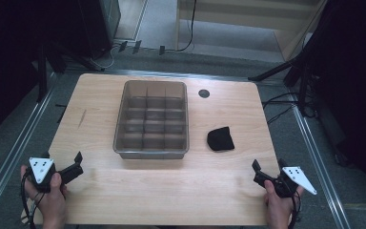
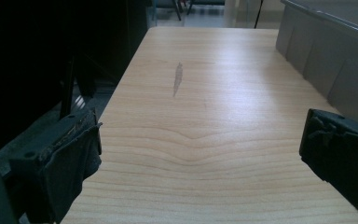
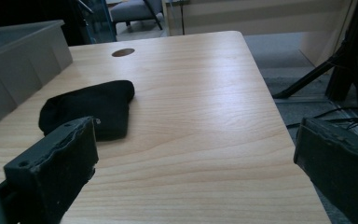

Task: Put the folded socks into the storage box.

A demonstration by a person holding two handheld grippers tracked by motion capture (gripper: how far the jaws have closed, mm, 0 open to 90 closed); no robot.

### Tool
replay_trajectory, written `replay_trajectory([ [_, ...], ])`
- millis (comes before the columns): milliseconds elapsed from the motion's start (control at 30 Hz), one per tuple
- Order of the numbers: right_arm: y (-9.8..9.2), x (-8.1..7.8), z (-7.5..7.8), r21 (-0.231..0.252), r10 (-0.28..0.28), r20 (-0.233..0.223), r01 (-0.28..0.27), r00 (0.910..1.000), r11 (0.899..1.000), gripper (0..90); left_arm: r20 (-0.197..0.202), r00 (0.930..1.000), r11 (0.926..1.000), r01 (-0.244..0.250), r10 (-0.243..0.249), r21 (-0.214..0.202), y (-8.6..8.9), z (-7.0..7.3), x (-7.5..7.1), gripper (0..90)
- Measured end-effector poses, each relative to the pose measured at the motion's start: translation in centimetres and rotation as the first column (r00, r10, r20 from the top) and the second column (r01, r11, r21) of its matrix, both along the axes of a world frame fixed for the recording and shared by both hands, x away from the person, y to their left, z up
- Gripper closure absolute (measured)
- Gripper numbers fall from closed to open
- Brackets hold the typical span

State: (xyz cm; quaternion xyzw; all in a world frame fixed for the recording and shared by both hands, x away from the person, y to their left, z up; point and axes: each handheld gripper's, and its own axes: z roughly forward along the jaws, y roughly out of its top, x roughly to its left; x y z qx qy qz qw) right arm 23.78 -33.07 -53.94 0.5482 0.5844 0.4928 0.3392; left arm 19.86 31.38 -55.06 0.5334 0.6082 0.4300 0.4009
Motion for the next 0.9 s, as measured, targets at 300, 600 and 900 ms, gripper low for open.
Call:
replay_trajectory([
  [300,2.7,0.5,2.4,-0.066,0.029,-0.017,-0.031,0.9994,0.997,0.0,-0.001,0.9999,0.9998,-0.013,0.013,0.016,-0.2,0.0,0.1,0.0],
  [600,5.3,2.8,5.0,-0.167,0.054,-0.097,-0.07,0.9938,0.983,3.4,-0.01,0.9997,0.9986,-0.023,0.024,0.047,-0.4,0.0,0.3,0.0],
  [900,6.5,5.5,7.3,-0.226,0.05,-0.154,-0.084,0.9868,0.971,12.4,-0.002,0.9996,0.9978,-0.027,0.027,0.061,-0.5,0.0,0.2,0.0],
])
